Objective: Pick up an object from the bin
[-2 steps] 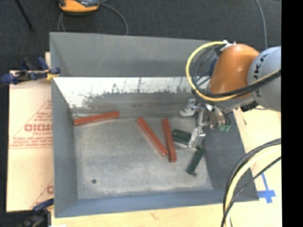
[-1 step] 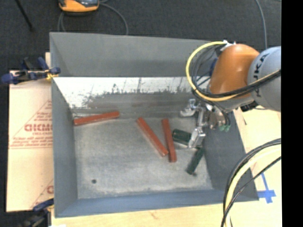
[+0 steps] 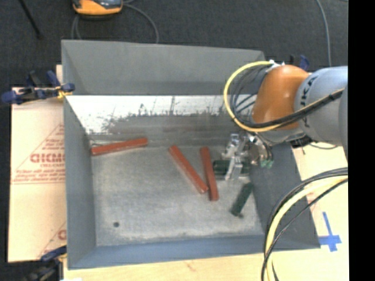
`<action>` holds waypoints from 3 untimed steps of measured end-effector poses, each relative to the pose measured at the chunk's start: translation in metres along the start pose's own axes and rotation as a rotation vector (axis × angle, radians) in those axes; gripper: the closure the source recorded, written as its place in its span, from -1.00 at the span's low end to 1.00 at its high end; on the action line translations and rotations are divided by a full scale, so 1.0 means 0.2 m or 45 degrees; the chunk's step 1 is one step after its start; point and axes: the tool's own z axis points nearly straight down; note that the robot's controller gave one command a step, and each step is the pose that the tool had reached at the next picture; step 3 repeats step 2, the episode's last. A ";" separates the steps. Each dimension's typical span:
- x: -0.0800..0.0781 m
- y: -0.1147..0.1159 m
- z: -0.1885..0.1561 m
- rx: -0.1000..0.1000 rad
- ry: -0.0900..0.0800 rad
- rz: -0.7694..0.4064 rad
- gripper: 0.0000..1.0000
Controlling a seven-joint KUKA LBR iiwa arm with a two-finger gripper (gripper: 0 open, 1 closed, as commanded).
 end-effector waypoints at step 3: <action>0.02 -0.01 -0.91 0.002 -0.006 0.024 1.00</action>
Offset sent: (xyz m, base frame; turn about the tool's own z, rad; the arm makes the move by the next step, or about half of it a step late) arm -0.0086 0.0001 0.1748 0.0233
